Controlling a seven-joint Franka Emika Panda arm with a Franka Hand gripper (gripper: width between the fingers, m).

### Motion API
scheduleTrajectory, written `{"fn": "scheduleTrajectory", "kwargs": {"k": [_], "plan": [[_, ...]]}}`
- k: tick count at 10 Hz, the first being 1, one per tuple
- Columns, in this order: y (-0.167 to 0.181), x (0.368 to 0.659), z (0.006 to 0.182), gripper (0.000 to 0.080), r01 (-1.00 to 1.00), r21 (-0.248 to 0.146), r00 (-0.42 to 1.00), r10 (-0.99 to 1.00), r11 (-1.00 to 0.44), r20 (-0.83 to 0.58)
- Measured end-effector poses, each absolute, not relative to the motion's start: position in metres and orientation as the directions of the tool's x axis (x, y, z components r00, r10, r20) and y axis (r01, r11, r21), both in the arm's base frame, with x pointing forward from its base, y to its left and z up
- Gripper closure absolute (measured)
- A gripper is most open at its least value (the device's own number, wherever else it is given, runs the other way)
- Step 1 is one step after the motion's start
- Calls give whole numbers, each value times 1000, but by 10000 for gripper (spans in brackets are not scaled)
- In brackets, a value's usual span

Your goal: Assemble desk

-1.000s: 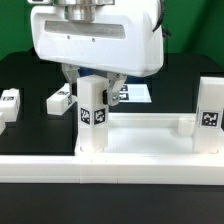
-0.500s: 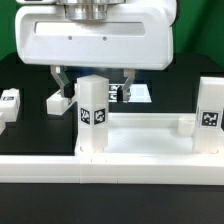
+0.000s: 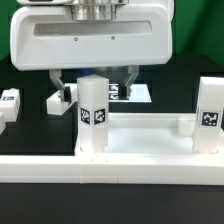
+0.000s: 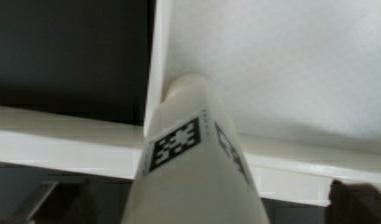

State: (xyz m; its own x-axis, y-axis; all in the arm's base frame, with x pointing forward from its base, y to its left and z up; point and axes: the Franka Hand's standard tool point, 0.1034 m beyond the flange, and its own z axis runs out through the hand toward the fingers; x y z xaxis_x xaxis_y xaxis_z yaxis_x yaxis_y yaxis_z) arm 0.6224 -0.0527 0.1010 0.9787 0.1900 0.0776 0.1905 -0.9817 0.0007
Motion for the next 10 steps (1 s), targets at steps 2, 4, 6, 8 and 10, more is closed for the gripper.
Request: {"fn": "scheduleTrajectory", "kwargs": {"k": [2, 4, 6, 8, 10], "plan": [[-54, 622, 101, 151, 327, 18, 942, 328, -945, 73], [-55, 622, 101, 151, 423, 27, 903, 424, -906, 70], [-55, 622, 101, 213, 424, 27, 903, 425, -905, 69], [-56, 622, 101, 515, 424, 27, 903, 425, -905, 69], [-56, 622, 101, 511, 393, 23, 917, 394, -919, 71]]}}
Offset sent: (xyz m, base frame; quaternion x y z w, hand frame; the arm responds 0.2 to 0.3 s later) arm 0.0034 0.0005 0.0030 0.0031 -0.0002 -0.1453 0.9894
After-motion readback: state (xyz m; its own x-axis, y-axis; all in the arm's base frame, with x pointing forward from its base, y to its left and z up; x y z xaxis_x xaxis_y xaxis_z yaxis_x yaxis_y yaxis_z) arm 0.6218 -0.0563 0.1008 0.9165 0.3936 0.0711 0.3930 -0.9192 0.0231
